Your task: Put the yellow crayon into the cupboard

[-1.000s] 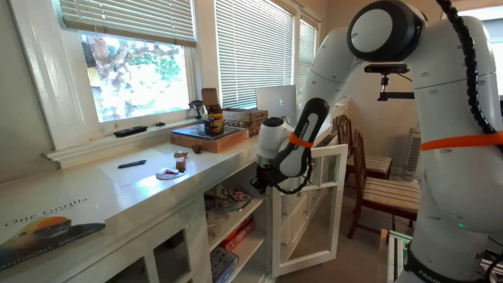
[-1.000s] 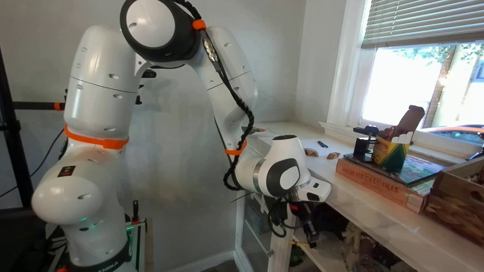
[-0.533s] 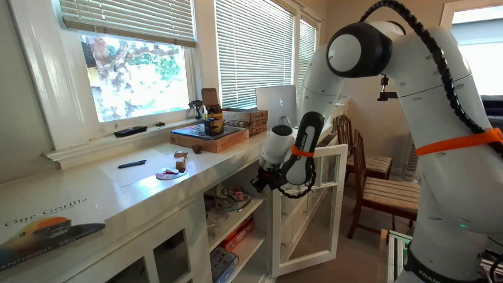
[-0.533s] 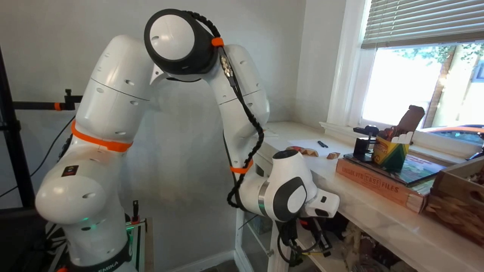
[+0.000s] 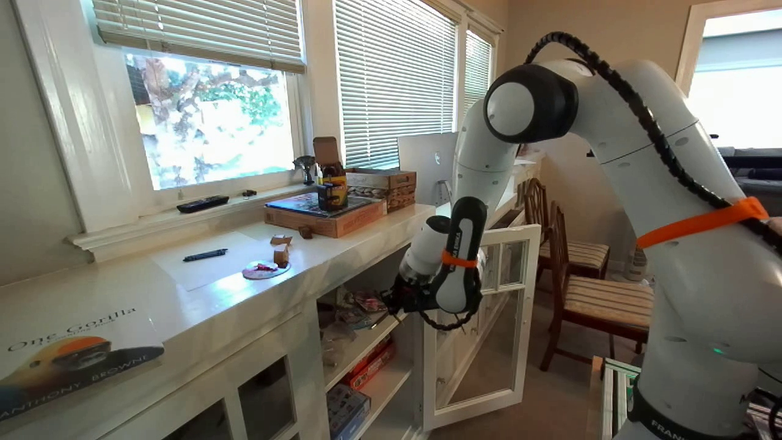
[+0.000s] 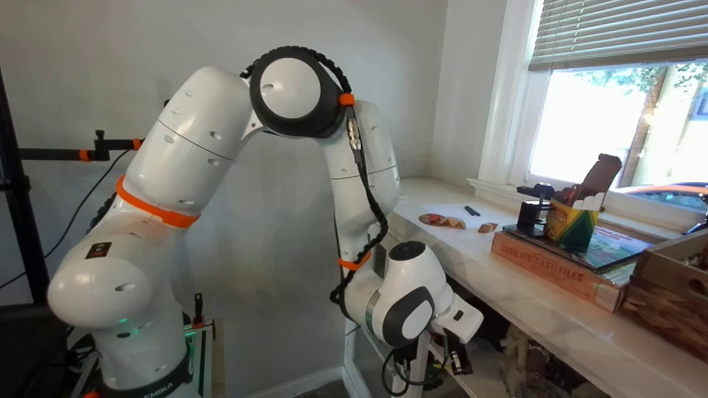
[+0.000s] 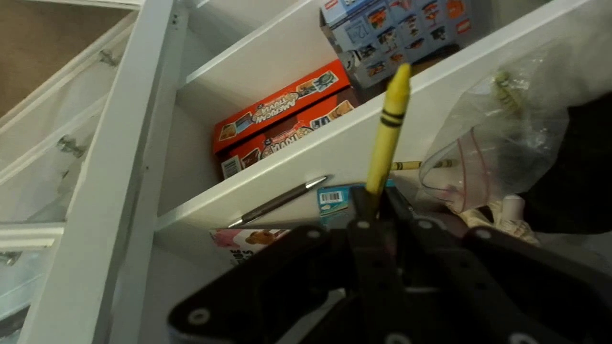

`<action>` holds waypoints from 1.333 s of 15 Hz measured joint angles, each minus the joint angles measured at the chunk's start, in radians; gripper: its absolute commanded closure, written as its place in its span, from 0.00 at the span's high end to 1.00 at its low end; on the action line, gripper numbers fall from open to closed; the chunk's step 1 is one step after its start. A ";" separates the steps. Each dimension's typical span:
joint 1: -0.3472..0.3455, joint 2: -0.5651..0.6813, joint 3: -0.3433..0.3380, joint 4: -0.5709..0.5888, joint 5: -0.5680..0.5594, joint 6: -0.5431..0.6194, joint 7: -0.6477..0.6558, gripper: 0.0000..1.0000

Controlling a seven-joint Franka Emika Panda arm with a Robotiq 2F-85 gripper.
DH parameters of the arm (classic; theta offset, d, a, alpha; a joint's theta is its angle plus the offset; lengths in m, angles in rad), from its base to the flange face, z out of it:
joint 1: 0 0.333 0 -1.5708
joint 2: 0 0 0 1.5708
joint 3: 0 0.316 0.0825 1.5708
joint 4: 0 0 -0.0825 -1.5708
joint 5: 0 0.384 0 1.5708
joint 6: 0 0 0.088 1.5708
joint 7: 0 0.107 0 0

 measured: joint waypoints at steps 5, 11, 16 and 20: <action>-0.272 0.069 0.317 0.000 0.165 0.187 -0.147 0.03; -0.470 0.137 0.462 0.006 0.089 0.293 -0.208 0.03; -0.581 0.162 0.503 0.018 -0.022 0.280 -0.208 0.03; -0.665 0.184 0.541 0.039 -0.109 0.245 -0.202 0.03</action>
